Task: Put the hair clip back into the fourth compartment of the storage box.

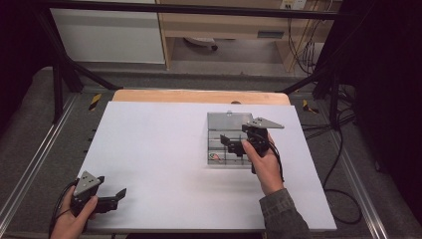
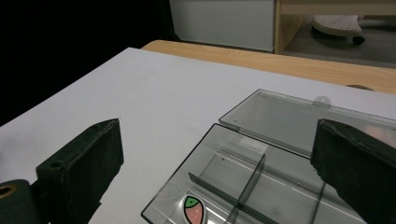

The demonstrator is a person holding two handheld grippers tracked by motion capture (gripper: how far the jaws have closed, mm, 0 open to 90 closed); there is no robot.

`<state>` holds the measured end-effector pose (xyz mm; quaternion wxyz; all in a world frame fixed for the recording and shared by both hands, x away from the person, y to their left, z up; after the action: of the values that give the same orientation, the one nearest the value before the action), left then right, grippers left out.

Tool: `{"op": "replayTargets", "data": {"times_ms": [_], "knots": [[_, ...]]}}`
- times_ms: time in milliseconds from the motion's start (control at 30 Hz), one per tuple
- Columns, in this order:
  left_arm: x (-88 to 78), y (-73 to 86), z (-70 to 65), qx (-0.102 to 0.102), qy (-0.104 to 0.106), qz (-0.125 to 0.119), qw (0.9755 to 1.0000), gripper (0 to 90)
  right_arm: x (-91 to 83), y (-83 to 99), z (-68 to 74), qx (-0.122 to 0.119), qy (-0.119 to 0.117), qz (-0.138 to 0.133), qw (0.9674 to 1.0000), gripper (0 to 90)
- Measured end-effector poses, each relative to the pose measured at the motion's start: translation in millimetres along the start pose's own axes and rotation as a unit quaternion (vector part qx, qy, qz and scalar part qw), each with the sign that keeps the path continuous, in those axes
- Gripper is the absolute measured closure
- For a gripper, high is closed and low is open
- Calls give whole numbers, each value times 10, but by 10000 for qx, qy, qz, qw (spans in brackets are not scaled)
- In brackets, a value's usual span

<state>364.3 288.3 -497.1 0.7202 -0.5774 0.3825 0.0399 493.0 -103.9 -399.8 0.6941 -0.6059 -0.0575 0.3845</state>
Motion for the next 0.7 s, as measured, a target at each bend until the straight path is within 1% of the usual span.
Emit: {"op": "replayTargets", "data": {"times_ms": [67,233,333,400,467,567,600,700], "knots": [[-1,-2,3,1,-8,-5,10000,73,-73,-18,-19,-48,43,-41,10000,28],[-6,-4,4,-7,-8,-9,10000,73,-241,-54,-47,-57,131,-123,9998,33],[-6,-5,4,-32,-7,-17,10000,73,-331,-63,-83,-51,207,-165,9996,36],[-8,-8,7,-15,-21,-28,10000,73,-390,-72,-117,-53,251,-236,9994,44],[-9,-9,3,-24,-4,-31,10000,73,-451,-69,-164,-69,361,-297,9989,53],[-9,-7,10,-29,-21,-28,10000,72,-531,-55,-212,-47,391,-352,9986,51],[-9,-7,10,-32,-21,-28,10000,72,-558,-47,-223,-39,398,-334,9986,50],[-11,-9,5,-51,-3,-43,10000,72,-637,-41,-253,-92,476,-355,9982,46]]}}
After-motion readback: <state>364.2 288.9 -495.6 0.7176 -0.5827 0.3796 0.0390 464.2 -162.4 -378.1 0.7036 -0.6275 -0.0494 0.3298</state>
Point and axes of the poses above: each handheld gripper's, and its own axes: x roughly forward along the jaws, y roughly out of its underside, z roughly to its left, the point moved 9 cm from there along x, roughly forward along the jaws, and after that the axes turned 4 degrees about x, right-handed, at the moved point
